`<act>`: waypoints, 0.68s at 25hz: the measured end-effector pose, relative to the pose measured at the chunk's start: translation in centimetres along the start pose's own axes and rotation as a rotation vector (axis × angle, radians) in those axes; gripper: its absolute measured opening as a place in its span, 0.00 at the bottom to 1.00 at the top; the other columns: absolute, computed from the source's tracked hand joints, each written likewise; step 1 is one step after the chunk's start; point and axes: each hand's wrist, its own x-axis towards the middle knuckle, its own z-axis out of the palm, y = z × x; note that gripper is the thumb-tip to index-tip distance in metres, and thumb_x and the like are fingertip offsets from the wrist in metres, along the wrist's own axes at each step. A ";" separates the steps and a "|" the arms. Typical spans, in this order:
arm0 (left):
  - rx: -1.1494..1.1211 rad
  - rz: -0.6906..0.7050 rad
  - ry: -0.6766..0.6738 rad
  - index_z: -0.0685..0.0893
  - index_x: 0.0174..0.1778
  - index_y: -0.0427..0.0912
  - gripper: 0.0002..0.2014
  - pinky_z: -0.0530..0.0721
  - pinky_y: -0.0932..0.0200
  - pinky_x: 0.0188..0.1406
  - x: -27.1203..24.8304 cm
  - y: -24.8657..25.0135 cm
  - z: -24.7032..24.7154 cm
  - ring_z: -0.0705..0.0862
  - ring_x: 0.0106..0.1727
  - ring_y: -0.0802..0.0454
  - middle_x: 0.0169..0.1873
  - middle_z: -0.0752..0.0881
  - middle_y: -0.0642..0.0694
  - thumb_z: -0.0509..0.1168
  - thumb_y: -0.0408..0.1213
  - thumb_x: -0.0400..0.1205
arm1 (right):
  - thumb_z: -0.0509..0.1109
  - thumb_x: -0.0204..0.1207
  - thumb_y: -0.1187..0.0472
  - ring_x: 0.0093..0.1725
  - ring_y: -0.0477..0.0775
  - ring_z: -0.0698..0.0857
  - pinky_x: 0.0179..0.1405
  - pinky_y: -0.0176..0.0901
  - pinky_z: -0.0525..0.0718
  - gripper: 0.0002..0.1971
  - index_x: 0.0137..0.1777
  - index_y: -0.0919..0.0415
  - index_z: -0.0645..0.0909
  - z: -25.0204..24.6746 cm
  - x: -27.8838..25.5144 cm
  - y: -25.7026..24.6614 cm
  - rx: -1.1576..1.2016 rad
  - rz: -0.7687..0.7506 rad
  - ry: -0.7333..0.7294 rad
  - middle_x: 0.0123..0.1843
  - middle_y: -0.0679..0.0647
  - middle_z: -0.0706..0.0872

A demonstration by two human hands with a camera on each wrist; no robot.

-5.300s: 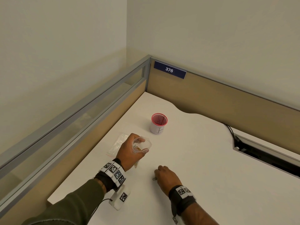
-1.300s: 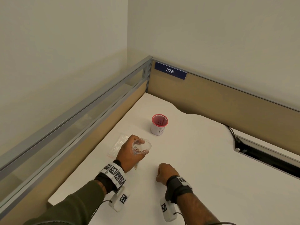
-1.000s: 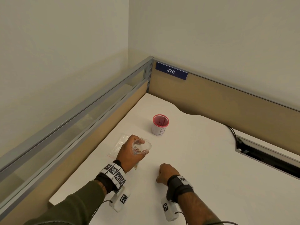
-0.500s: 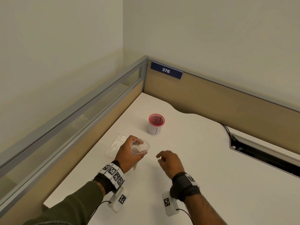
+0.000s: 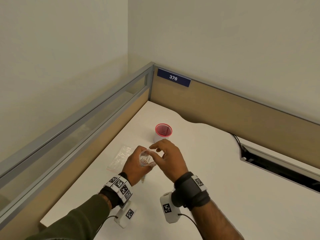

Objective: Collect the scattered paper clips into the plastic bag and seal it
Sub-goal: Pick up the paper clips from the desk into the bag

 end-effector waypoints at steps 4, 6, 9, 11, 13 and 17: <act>-0.052 0.001 -0.029 0.76 0.57 0.52 0.22 0.87 0.57 0.54 0.3 -0.1 -0.3 0.86 0.59 0.50 0.54 0.85 0.49 0.79 0.39 0.72 | 0.72 0.73 0.45 0.60 0.45 0.74 0.56 0.38 0.80 0.13 0.57 0.45 0.84 -0.4 -0.8 0.2 -0.181 -0.083 -0.160 0.62 0.44 0.79; -0.067 0.000 -0.034 0.76 0.57 0.53 0.23 0.87 0.58 0.55 0.4 -0.1 -0.4 0.85 0.61 0.52 0.55 0.85 0.50 0.80 0.38 0.72 | 0.72 0.75 0.47 0.64 0.47 0.73 0.59 0.40 0.80 0.12 0.57 0.46 0.85 -0.4 -1.2 -0.1 -0.269 -0.112 -0.207 0.66 0.46 0.78; -0.025 0.013 -0.027 0.74 0.57 0.53 0.22 0.85 0.63 0.53 0.6 0.2 -0.1 0.85 0.59 0.50 0.54 0.85 0.52 0.78 0.36 0.74 | 0.68 0.79 0.54 0.66 0.51 0.74 0.61 0.40 0.78 0.10 0.58 0.50 0.86 -0.3 -1.4 -0.5 -0.298 -0.120 -0.195 0.68 0.48 0.79; -0.010 0.034 -0.013 0.74 0.55 0.55 0.21 0.86 0.61 0.53 0.7 0.4 0.0 0.86 0.57 0.49 0.51 0.85 0.54 0.78 0.36 0.74 | 0.66 0.81 0.56 0.63 0.52 0.75 0.58 0.39 0.78 0.10 0.58 0.52 0.86 -0.5 -1.2 -0.8 -0.325 -0.129 -0.175 0.65 0.49 0.80; -0.012 0.053 -0.006 0.75 0.56 0.53 0.20 0.88 0.56 0.55 0.7 0.7 0.0 0.86 0.57 0.49 0.51 0.85 0.52 0.77 0.37 0.74 | 0.63 0.82 0.56 0.57 0.52 0.78 0.52 0.39 0.80 0.10 0.57 0.54 0.84 -0.9 -1.0 -1.1 -0.354 -0.132 -0.160 0.60 0.50 0.82; -0.051 0.061 0.019 0.76 0.58 0.49 0.21 0.88 0.54 0.55 0.5 2.1 -0.2 0.86 0.59 0.51 0.53 0.86 0.50 0.78 0.39 0.74 | 0.58 0.84 0.58 0.46 0.53 0.81 0.46 0.38 0.79 0.07 0.52 0.54 0.78 -1.1 -0.7 -1.0 -0.311 -0.043 -0.200 0.51 0.51 0.83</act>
